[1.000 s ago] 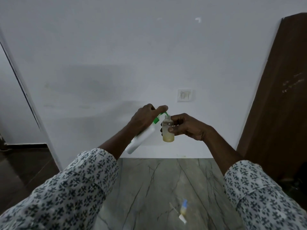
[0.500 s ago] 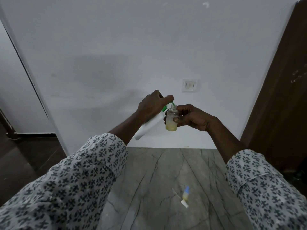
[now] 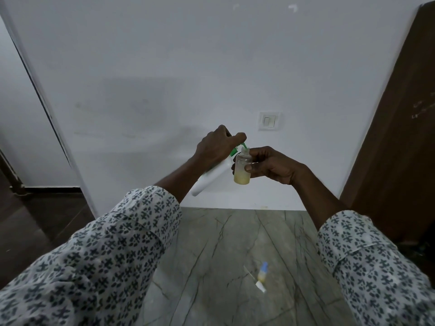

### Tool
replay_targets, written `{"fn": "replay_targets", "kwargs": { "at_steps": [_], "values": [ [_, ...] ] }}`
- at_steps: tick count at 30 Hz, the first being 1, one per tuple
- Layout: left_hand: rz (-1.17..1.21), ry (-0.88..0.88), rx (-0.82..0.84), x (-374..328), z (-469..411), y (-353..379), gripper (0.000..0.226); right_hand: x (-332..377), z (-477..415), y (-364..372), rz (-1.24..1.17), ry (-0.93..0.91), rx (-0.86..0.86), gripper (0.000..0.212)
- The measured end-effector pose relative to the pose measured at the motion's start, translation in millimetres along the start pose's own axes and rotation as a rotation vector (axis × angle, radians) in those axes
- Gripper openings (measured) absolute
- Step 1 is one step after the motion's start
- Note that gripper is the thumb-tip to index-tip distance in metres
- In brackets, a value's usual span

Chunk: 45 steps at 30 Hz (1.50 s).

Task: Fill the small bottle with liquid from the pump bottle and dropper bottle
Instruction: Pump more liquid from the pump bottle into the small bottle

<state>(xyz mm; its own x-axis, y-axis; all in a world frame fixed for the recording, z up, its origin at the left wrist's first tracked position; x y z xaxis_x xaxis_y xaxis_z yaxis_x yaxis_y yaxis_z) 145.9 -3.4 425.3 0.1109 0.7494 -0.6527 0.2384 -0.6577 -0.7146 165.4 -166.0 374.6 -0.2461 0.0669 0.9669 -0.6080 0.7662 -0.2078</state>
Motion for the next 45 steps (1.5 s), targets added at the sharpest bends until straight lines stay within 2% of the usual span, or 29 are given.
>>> {"fn": "replay_targets", "kwargs": {
  "at_steps": [5, 10, 17, 23, 32, 39, 45],
  "values": [
    [0.001, 0.007, 0.018, 2, -1, -1, 0.067, 5, 1, -1, -0.036, -0.015, 0.002, 0.042],
    [0.062, 0.005, 0.006, 1, -1, -2, 0.056, 4, -3, -1, 0.008, -0.009, -0.004, 0.043],
    [0.110, -0.010, 0.059, 4, -4, 2, 0.065, 5, -5, -5, -0.027, -0.009, -0.013, 0.043],
    [0.152, -0.001, 0.032, 4, -10, 5, 0.051, -1, -10, -6, 0.009, 0.000, -0.007, 0.043],
    [0.118, 0.008, 0.060, 6, -14, 13, 0.075, -1, -13, -17, 0.010, 0.004, -0.021, 0.042],
    [0.133, -0.005, 0.044, 6, -19, 17, 0.072, -6, -16, -24, 0.020, 0.011, -0.032, 0.042],
    [0.161, -0.007, 0.043, 9, -25, 21, 0.055, -11, -21, -27, 0.068, 0.014, -0.046, 0.040]
  ]
}}
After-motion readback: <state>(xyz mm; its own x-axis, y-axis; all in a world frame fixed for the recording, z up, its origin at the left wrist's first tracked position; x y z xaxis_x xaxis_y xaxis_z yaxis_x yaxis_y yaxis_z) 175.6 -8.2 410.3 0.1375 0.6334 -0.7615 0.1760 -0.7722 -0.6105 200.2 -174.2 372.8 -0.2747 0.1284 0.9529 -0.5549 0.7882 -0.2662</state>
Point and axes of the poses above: each hand's wrist, its own z-axis away from the middle knuckle, its own y-axis out of the palm, x = y × z, the point moved 4 cm from there along -z, towards the middle knuckle, and after that the axes turned 3 degrees about -y, right-handed, at the moved point
